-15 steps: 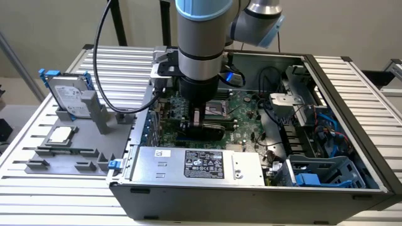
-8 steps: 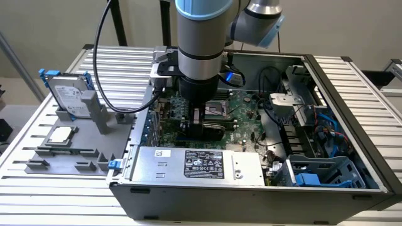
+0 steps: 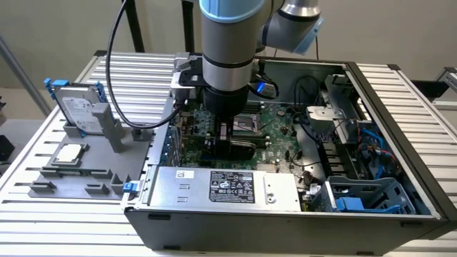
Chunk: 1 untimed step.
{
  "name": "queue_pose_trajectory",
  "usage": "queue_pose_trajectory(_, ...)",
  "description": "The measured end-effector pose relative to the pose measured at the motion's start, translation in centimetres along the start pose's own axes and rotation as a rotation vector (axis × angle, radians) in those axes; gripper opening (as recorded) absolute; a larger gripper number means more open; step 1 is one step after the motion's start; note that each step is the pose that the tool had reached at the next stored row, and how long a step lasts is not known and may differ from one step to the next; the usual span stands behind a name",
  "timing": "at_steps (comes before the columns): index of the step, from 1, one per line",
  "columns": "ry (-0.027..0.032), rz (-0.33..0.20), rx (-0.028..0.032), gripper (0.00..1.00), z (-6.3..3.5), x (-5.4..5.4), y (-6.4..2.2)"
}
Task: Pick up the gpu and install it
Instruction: 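Press down on the gpu until it lock into place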
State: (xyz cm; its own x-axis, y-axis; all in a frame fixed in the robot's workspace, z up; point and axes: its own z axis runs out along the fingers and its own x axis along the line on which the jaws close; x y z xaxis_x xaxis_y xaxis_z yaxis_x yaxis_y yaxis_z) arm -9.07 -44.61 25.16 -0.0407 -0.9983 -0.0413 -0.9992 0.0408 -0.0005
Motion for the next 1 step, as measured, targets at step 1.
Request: queue_pose_trajectory(1, 0.0000, 0.000, 0.0000, 1.00, 0.00, 0.00, 0.00)
